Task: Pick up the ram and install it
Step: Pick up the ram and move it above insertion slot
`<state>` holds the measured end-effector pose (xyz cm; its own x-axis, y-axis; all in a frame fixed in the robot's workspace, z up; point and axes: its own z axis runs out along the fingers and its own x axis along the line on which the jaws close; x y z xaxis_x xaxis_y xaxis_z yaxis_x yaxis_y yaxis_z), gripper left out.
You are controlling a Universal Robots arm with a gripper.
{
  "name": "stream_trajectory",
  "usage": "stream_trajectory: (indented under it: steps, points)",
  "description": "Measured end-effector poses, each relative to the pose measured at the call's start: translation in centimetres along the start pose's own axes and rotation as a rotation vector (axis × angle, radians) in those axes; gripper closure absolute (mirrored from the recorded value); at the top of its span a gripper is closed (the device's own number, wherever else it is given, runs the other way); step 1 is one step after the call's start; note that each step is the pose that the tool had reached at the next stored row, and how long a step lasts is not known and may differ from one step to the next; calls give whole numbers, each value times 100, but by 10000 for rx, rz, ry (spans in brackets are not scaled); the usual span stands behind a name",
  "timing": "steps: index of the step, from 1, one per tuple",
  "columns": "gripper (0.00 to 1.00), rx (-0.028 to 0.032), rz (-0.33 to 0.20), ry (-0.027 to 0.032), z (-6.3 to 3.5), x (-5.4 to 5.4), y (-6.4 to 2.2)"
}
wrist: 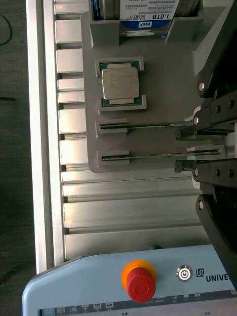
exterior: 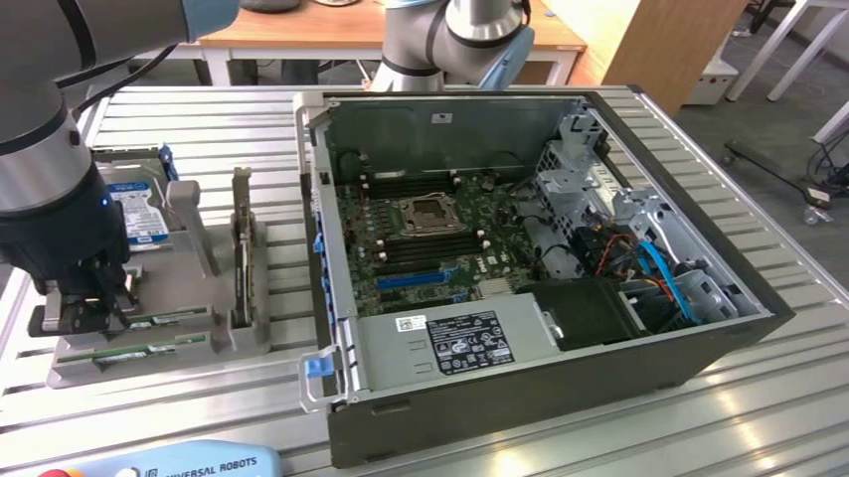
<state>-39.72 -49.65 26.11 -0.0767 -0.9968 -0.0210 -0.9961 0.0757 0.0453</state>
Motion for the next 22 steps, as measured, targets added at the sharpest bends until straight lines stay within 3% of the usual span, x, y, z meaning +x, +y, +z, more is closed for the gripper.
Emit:
stream_trajectory:
  steps: [22]
  points:
    - [71, 69, -2, -6, 220, 5, -10]
